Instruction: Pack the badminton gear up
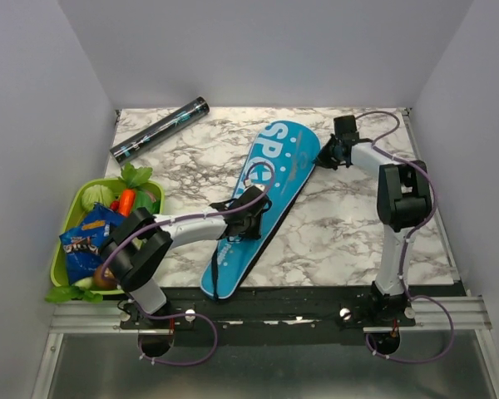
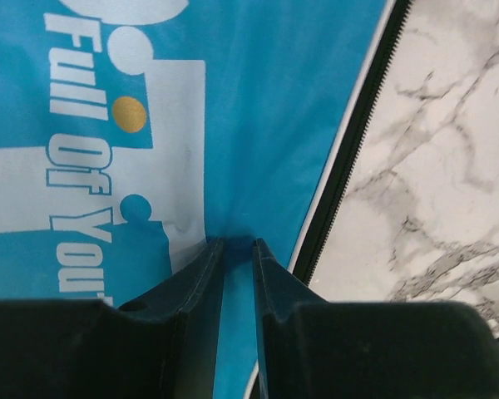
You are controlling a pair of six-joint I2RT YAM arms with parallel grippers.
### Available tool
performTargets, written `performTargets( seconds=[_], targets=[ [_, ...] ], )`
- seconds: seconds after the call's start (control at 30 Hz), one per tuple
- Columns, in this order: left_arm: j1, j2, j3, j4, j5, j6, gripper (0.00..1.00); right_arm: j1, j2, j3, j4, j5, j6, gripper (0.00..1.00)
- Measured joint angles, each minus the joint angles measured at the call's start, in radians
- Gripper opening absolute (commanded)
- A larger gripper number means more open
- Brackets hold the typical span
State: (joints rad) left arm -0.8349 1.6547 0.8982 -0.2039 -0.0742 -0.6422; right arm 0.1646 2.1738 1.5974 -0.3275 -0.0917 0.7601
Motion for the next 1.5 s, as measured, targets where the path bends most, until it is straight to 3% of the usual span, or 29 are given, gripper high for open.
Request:
performTargets(
  seconds=[0.2, 0.4, 0.57, 0.7, 0.87, 1.0, 1.1, 1.13, 1.23, 1.5],
  targets=[
    [-0.016, -0.059, 0.003, -0.143, -0.042, 0.006, 0.28, -0.018, -0.266, -0.353, 0.032, 0.074, 0.109, 0.01],
    [-0.095, -0.135, 0.069, -0.256, -0.106, 0.001, 0.28, -0.017, -0.508, -0.566, -0.022, 0.164, 0.257, 0.01],
    [-0.257, -0.209, 0.122, -0.268, -0.128, -0.037, 0.28, -0.026, -0.649, -0.632, -0.109, 0.246, 0.338, 0.01],
    [-0.362, -0.241, 0.079, -0.249, -0.128, -0.092, 0.28, -0.056, -0.695, -0.678, -0.150, 0.291, 0.361, 0.01],
    [-0.384, -0.200, -0.069, -0.221, -0.128, -0.150, 0.28, -0.101, -0.720, -0.753, -0.198, 0.316, 0.361, 0.01],
    [-0.366, -0.106, -0.069, -0.209, -0.136, -0.156, 0.27, -0.134, -0.712, -0.750, -0.210, 0.314, 0.306, 0.01],
    [-0.332, -0.040, -0.017, -0.155, -0.134, -0.147, 0.27, -0.140, -0.671, -0.700, -0.217, 0.305, 0.236, 0.18],
    [-0.312, -0.014, 0.006, -0.140, -0.129, -0.140, 0.27, -0.140, -0.653, -0.678, -0.217, 0.299, 0.210, 0.31],
    [-0.254, 0.043, 0.051, -0.078, -0.113, -0.125, 0.27, -0.140, -0.617, -0.626, -0.211, 0.280, 0.143, 0.50],
    [-0.066, 0.142, 0.140, 0.028, -0.058, -0.067, 0.26, -0.140, -0.624, -0.559, -0.227, 0.266, -0.001, 0.54]
  ],
)
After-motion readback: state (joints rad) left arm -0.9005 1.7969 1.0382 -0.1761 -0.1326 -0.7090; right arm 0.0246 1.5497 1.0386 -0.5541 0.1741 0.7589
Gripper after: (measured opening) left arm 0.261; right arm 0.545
